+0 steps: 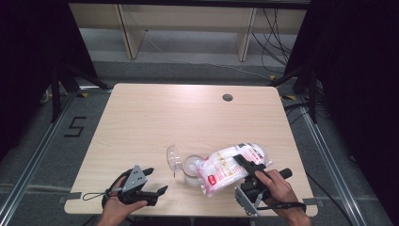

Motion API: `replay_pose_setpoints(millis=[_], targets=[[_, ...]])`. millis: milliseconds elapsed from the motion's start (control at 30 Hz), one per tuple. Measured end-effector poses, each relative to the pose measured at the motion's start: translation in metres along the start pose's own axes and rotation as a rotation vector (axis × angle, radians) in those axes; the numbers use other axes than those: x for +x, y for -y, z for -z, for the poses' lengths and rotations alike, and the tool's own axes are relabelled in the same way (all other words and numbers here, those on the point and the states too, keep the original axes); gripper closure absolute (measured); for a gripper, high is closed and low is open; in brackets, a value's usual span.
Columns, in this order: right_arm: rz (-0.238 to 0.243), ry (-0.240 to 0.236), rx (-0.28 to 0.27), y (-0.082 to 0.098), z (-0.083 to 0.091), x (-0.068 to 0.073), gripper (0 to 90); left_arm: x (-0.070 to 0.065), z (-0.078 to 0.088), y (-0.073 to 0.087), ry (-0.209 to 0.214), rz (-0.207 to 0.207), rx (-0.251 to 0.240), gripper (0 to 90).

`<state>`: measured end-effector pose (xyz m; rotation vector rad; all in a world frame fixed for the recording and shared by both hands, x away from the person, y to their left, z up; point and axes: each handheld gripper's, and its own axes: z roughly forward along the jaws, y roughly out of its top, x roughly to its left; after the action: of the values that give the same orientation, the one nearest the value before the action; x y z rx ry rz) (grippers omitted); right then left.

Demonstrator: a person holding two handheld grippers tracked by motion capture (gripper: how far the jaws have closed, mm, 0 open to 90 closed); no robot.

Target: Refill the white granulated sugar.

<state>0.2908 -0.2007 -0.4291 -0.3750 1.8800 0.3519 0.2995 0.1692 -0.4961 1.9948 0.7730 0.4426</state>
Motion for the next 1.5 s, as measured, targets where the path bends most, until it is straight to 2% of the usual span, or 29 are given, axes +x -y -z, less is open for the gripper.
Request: replay_pose_setpoints(millis=[33,67,167,200,233,267,300,367,467,500,567,667,700,733,767,900,967,1000,1033,1133,1200,1267,1333,1400,1433,1467,1500], targets=[[0.012,0.001,-0.015,0.000,-0.002,-0.001,73.2,0.000,0.000,0.000,0.003,0.010,-0.003,19.8],[-0.052,-0.007,-0.002,0.001,-0.001,0.003,73.3,0.000,0.000,0.000,0.003,0.012,-0.003,19.8],[-0.042,-0.008,-0.040,0.004,-0.004,0.001,73.8,0.000,0.000,0.000,0.003,0.012,-0.005,19.9],[-0.126,-0.013,-0.041,0.006,-0.004,0.006,74.0,0.000,0.000,0.000,0.004,0.011,-0.001,19.9],[-0.060,-0.015,-0.089,0.007,-0.007,0.000,74.1,0.000,0.000,0.000,0.003,0.007,-0.003,19.9],[-0.155,-0.022,-0.068,0.008,-0.005,0.006,74.3,0.000,0.000,0.000,0.006,0.009,0.001,19.9],[-0.197,-0.029,-0.083,0.009,-0.006,0.008,74.4,-0.001,0.000,0.000,0.006,0.014,-0.005,19.9],[-0.245,-0.042,-0.087,0.011,-0.007,0.010,74.6,0.000,0.000,0.000,0.004,0.012,-0.002,19.9],[-0.269,-0.044,-0.141,0.015,-0.011,0.009,75.1,0.000,0.000,0.000,0.003,0.011,-0.002,19.9],[-0.295,-0.053,-0.134,0.015,-0.010,0.009,75.3,0.000,0.000,0.000,0.003,0.012,-0.003,20.0],[-0.384,-0.061,-0.155,0.018,-0.012,0.011,75.5,-0.001,-0.001,0.000,0.005,0.013,-0.006,20.0],[-0.462,-0.084,-0.165,0.021,-0.014,0.011,75.8,0.000,0.000,0.000,-0.001,0.002,0.001,20.0],[-0.474,-0.088,-0.181,0.023,-0.016,0.011,75.9,0.000,0.000,0.000,0.002,0.008,-0.001,20.0],[-0.505,-0.094,-0.193,0.025,-0.017,0.011,76.0,0.000,0.000,0.000,0.002,0.009,-0.002,20.0],[-0.554,-0.100,-0.209,0.027,-0.019,0.012,76.1,0.000,0.000,0.000,0.000,0.007,-0.001,20.0],[-0.686,-0.102,-0.250,0.038,-0.027,0.012,77.0,0.001,-0.001,0.000,0.005,-0.007,-0.003,20.0],[-0.783,-0.113,-0.294,0.043,-0.032,0.014,77.3,0.001,-0.001,0.000,0.010,-0.014,-0.001,20.1],[-0.814,-0.111,-0.303,0.045,-0.033,0.014,77.3,-0.001,-0.002,0.001,0.005,0.002,-0.004,20.2],[-0.852,-0.112,-0.318,0.048,-0.035,0.015,77.4,0.000,-0.002,0.000,0.009,-0.012,-0.004,20.2],[-0.932,-0.114,-0.322,0.056,-0.040,0.020,77.6,0.000,-0.002,0.000,0.010,-0.012,-0.005,20.6],[-0.973,-0.137,-0.327,0.061,-0.044,0.024,77.7,0.001,-0.002,0.000,0.011,-0.024,0.003,20.7],[-0.981,-0.136,-0.324,0.064,-0.050,0.027,77.8,0.001,-0.002,0.000,0.010,-0.015,-0.004,20.7],[-0.996,-0.157,-0.319,0.065,-0.053,0.030,78.0,0.000,-0.001,0.000,0.007,0.000,-0.004,20.7],[-0.998,-0.151,-0.317,0.064,-0.053,0.029,78.0,0.000,-0.001,0.000,0.008,0.003,-0.005,20.7],[-0.999,-0.137,-0.319,0.064,-0.053,0.029,78.0,0.001,-0.001,0.000,0.009,-0.009,0.004,20.7],[-1.017,-0.148,-0.317,0.063,-0.053,0.030,78.0,0.000,-0.001,0.001,0.004,0.001,-0.005,20.7],[-1.019,-0.159,-0.312,0.064,-0.053,0.030,78.0,0.000,-0.001,0.000,0.008,-0.009,-0.005,20.7]])
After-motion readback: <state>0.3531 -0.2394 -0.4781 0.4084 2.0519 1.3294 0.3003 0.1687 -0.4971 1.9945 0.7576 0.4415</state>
